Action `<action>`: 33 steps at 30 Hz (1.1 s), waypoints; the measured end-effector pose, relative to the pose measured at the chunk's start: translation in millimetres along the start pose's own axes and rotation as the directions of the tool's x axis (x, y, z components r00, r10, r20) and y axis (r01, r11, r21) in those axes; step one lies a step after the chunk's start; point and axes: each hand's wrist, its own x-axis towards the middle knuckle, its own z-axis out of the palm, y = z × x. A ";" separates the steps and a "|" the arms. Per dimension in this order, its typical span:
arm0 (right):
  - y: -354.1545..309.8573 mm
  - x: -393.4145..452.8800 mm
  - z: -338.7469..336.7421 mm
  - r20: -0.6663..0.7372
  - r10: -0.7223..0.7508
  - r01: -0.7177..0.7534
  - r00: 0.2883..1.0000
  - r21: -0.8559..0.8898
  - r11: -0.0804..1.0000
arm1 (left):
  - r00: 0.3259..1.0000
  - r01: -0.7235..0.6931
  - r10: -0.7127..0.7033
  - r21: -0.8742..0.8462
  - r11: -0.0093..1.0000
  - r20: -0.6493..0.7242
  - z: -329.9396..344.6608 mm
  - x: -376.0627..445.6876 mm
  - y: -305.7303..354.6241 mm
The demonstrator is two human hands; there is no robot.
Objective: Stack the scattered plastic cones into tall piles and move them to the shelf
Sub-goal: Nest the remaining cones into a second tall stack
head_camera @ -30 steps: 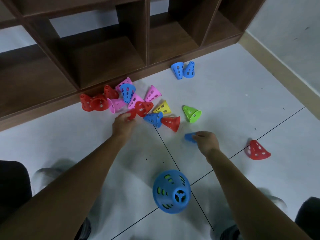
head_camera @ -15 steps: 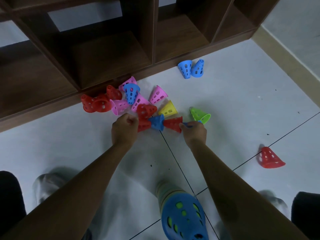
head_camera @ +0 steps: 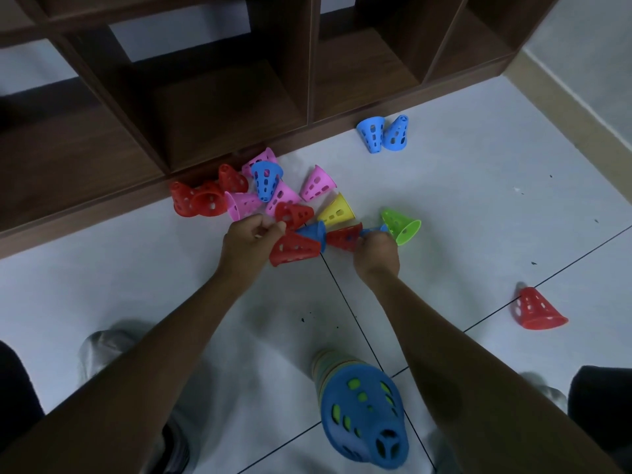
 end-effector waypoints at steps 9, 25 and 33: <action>9.6 -15.5 -34.6 0.039 -0.049 0.045 0.998 0.101 0.994 | 0.925 0.053 0.032 -0.210 0.976 0.378 -41.6 -25.2 57.1; 13.1 -89.3 -144.3 0.114 -0.031 -0.032 0.993 0.509 0.860 | 0.802 0.111 0.095 -0.303 0.946 0.590 -56.5 -104.4 151.4; 8.2 -129.2 -200.7 0.201 -0.109 -0.026 0.974 0.571 0.821 | 0.756 0.069 0.171 -0.338 0.939 0.632 -56.8 -150.3 166.5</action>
